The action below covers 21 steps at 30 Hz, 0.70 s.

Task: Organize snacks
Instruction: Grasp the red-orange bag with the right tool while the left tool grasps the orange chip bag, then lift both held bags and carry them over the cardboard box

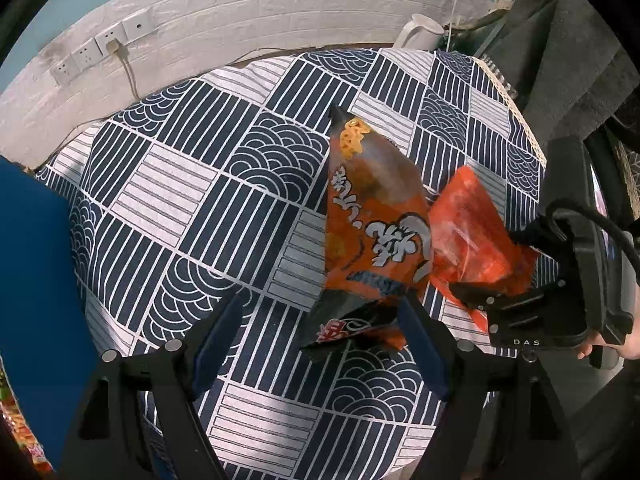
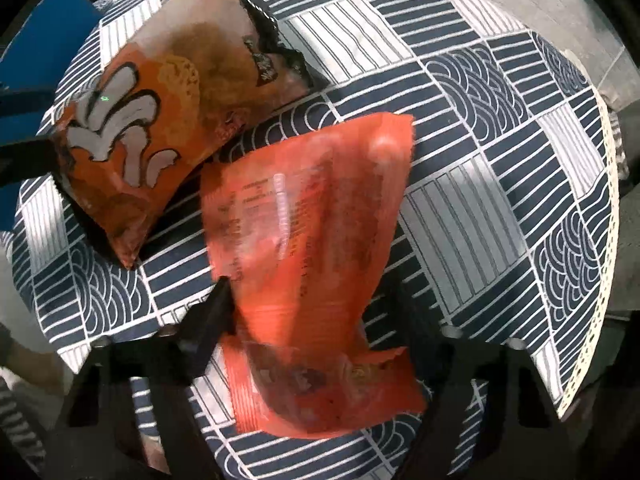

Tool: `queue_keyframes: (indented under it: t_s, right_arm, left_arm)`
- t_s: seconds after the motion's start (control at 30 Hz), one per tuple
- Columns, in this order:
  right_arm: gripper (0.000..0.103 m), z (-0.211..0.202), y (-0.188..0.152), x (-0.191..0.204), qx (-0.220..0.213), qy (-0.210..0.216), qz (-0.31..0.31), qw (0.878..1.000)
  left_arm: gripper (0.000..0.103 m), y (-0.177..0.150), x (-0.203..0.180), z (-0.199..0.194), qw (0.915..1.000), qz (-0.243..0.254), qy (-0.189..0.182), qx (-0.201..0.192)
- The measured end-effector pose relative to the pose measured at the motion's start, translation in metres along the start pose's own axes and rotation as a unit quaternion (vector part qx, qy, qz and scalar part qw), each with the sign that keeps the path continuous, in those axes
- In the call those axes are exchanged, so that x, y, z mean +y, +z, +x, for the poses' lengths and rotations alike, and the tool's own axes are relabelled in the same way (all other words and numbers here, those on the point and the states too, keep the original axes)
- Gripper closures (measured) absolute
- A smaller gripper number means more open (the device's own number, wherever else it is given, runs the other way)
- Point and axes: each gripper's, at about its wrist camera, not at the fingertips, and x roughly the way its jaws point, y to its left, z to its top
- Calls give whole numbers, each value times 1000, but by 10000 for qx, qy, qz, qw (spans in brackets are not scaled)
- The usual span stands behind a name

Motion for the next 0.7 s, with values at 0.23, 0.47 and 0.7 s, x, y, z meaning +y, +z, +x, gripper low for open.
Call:
queue_keyframes:
  t_s: [0.23,0.47,0.7]
  right_arm:
    - [63,-11,-5,-25,4,248,187,9995]
    - [71,-17,0,-52,-151,315,430,9985]
    - [72,-24,7,-78,-308,369,628,9969]
  left_arm:
    - [22,11,-14,-1,10000,-7,-59,-4]
    - [15,30,-36,10,9997,239,-24,37]
    - [15,45,-43,37,9994,165,74,283]
